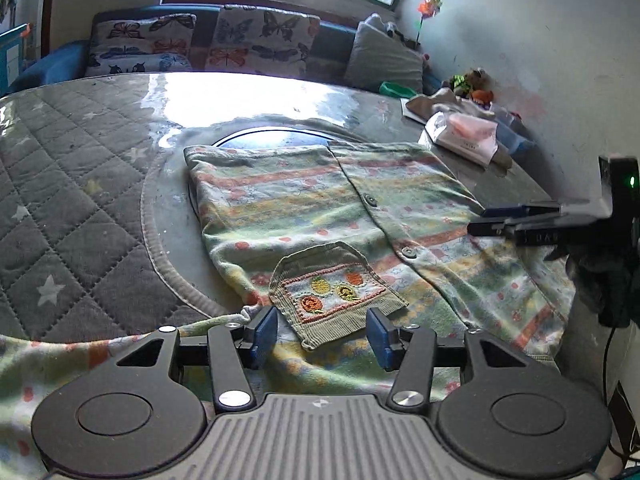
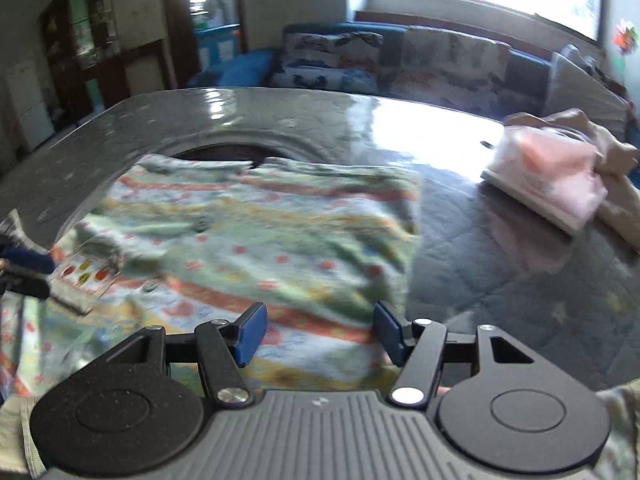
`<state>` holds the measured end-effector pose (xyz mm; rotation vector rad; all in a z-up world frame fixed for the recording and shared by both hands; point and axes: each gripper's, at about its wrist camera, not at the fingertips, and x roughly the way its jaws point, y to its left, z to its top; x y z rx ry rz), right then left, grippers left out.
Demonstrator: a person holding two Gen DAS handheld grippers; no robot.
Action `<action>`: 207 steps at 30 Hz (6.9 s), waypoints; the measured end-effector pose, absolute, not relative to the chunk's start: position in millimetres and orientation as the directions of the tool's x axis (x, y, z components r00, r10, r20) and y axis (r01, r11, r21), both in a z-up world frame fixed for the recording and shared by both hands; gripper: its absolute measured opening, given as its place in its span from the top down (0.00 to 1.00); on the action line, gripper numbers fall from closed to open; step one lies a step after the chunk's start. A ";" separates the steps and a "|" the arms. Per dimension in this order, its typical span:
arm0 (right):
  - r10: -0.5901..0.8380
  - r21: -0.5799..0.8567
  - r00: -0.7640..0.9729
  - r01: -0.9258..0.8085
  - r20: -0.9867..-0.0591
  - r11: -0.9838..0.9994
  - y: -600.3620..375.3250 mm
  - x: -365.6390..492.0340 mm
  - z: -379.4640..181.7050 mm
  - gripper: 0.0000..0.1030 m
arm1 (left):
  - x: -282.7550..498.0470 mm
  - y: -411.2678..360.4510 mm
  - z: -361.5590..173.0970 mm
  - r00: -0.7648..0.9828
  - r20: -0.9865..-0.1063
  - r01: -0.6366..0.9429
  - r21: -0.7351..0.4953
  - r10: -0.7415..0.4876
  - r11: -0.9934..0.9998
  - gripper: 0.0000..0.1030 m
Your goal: Fold clothes
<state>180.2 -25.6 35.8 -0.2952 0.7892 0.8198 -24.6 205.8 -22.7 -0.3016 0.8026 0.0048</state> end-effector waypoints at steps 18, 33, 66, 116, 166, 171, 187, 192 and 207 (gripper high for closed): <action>0.528 0.019 0.434 -0.759 -0.730 0.651 17.2 233.5 33.3 0.41 | 52.5 237.6 -22.6 0.645 -0.760 -0.157 -0.227 -0.074 0.961 0.45; 0.521 0.020 0.462 -0.734 -0.717 0.679 44.2 268.2 28.7 0.41 | 118.0 275.3 -25.3 0.637 -0.771 -0.255 -0.201 0.008 0.946 0.41; 0.566 -0.120 0.311 -0.929 -0.763 0.349 36.0 106.3 41.3 0.25 | 13.8 172.6 -11.0 0.636 -0.771 -0.052 -0.082 -0.031 0.995 0.33; 0.606 -0.001 0.354 -0.864 -0.712 0.504 -35.4 73.2 28.5 0.10 | -108.8 172.8 -27.8 0.635 -0.755 -0.267 -0.014 0.165 0.964 0.30; 0.587 0.035 0.445 -0.777 -0.676 0.629 -58.4 95.9 35.4 0.09 | -148.3 307.4 -16.6 0.559 -0.720 -0.590 0.003 0.411 0.808 0.25; 0.565 0.046 0.452 -0.751 -0.690 0.658 -69.6 101.0 32.4 0.09 | -131.5 284.9 -8.3 0.597 -0.718 -0.536 -0.024 0.359 0.844 0.23; 0.468 0.069 0.564 -0.587 -0.680 0.807 -130.8 141.8 28.2 0.09 | -64.0 191.5 1.3 0.716 -0.689 -0.267 -0.114 0.118 0.957 0.15; 0.426 0.060 0.598 -0.533 -0.679 0.844 -151.9 154.0 28.7 0.09 | -49.8 167.5 -0.4 0.725 -0.685 -0.205 -0.120 0.068 0.971 0.14; 0.379 0.070 0.653 -0.447 -0.656 0.892 -177.4 192.7 32.0 0.09 | -23.7 117.1 2.0 0.733 -0.679 -0.067 -0.134 -0.043 0.989 0.11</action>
